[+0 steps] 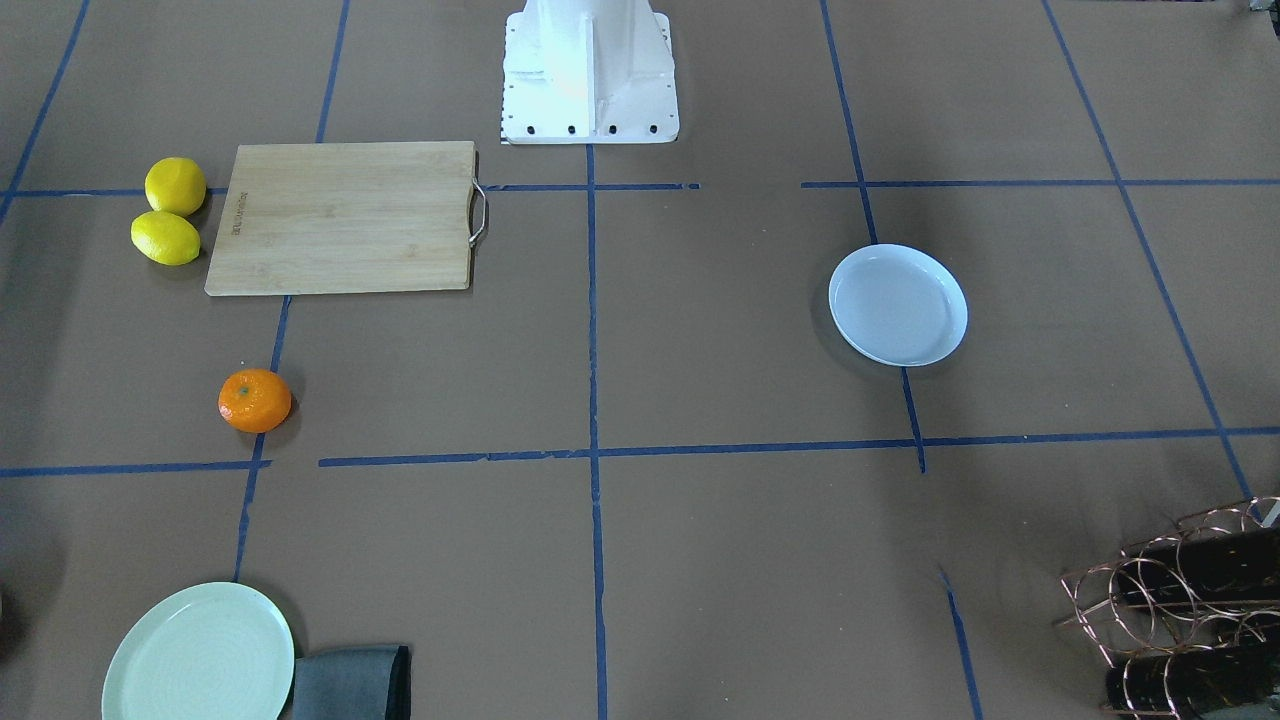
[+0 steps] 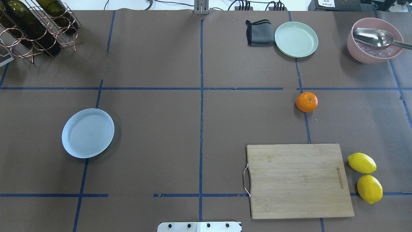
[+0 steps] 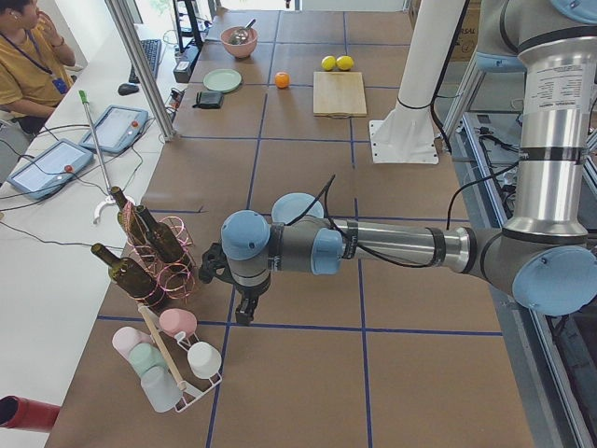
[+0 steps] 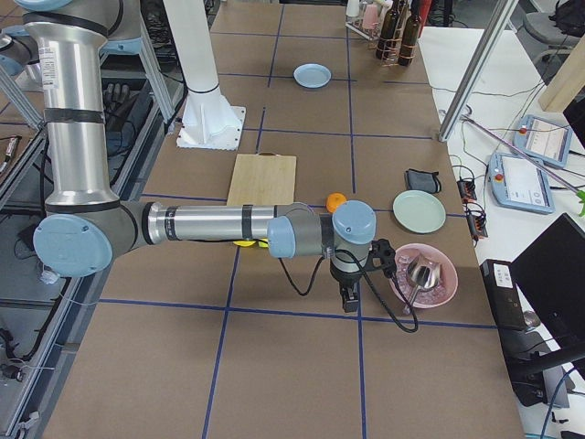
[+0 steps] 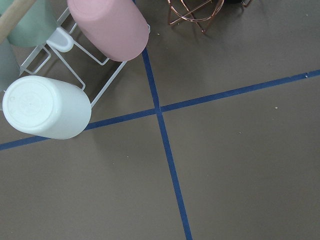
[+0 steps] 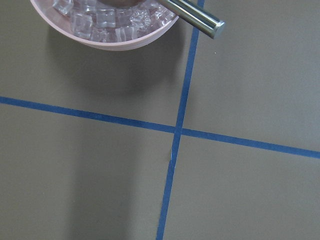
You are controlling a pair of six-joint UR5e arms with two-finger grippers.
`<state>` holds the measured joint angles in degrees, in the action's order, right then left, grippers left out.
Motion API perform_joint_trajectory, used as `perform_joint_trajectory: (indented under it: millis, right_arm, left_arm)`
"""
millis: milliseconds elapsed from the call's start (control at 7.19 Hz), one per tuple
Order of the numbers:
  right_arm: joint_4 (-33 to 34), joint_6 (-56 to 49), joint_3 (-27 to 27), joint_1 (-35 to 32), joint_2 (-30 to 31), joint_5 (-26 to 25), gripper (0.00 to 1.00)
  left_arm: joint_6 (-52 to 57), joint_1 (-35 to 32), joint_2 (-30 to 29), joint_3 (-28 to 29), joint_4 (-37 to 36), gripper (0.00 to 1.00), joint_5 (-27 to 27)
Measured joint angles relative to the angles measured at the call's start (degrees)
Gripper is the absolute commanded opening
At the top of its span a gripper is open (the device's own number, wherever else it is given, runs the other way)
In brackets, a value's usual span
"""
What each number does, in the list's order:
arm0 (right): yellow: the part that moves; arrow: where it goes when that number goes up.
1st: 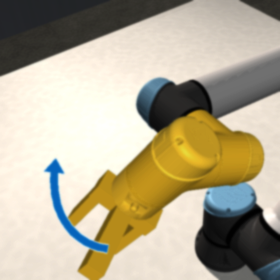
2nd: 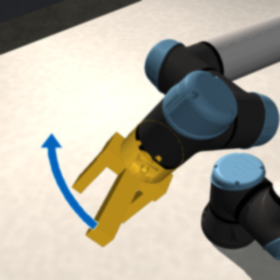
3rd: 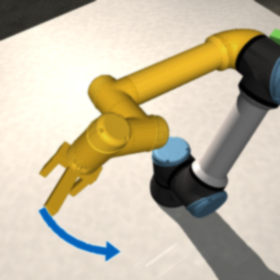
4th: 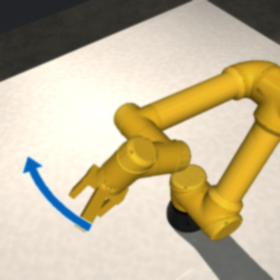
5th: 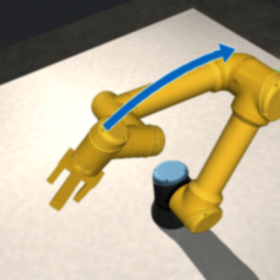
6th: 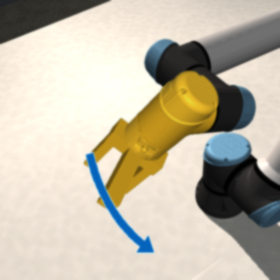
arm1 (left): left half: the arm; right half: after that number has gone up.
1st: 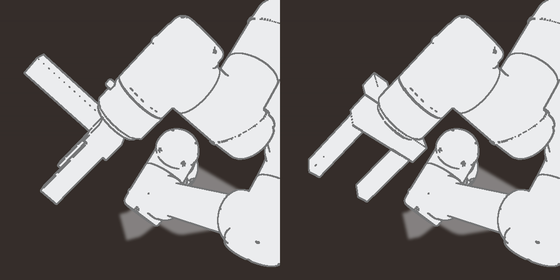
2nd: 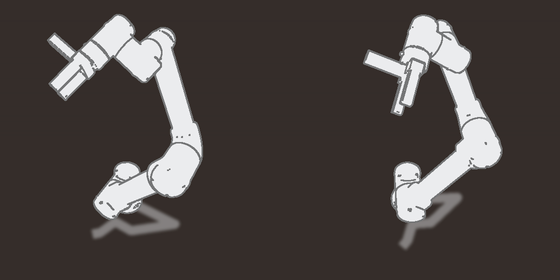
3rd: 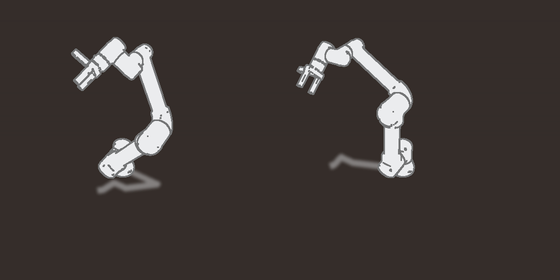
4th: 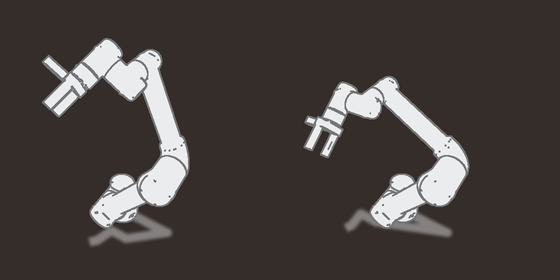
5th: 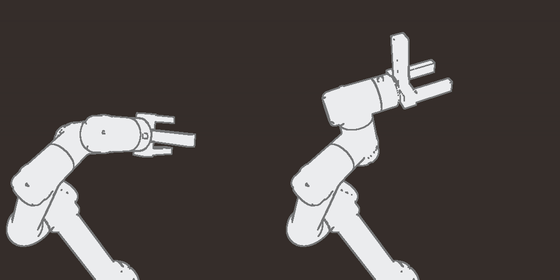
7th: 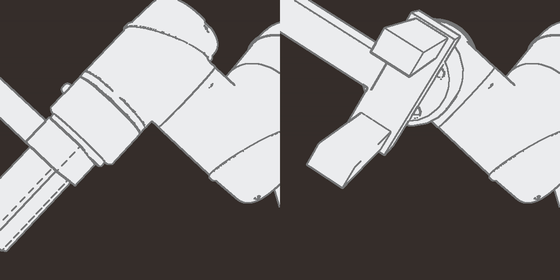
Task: Pick orange to plate
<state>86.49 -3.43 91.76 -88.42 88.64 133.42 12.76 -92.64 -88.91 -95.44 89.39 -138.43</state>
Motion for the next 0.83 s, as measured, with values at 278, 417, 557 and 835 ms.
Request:
perform_joint_trajectory:
  millis: [278,417,557,835]
  right_arm:
    - [0.0,0.0,0.0,0.1,0.0,0.0,1.0]
    - [0.0,0.1,0.0,0.1,0.0,0.0,1.0]
    - [-0.1,0.1,0.0,0.1,0.0,0.0,1.0]
    - [0.0,0.1,0.1,0.1,-0.2,0.0,1.0]
  left_arm:
    - [0.0,0.0,-0.1,-0.1,0.1,1.0,-0.1]
    - [0.1,0.0,-0.6,-0.6,0.1,1.0,-0.1]
    - [0.1,-0.1,-1.4,-2.0,0.3,1.0,-0.1]
    - [-0.5,0.1,-3.2,-3.0,4.2,1.0,0.1]
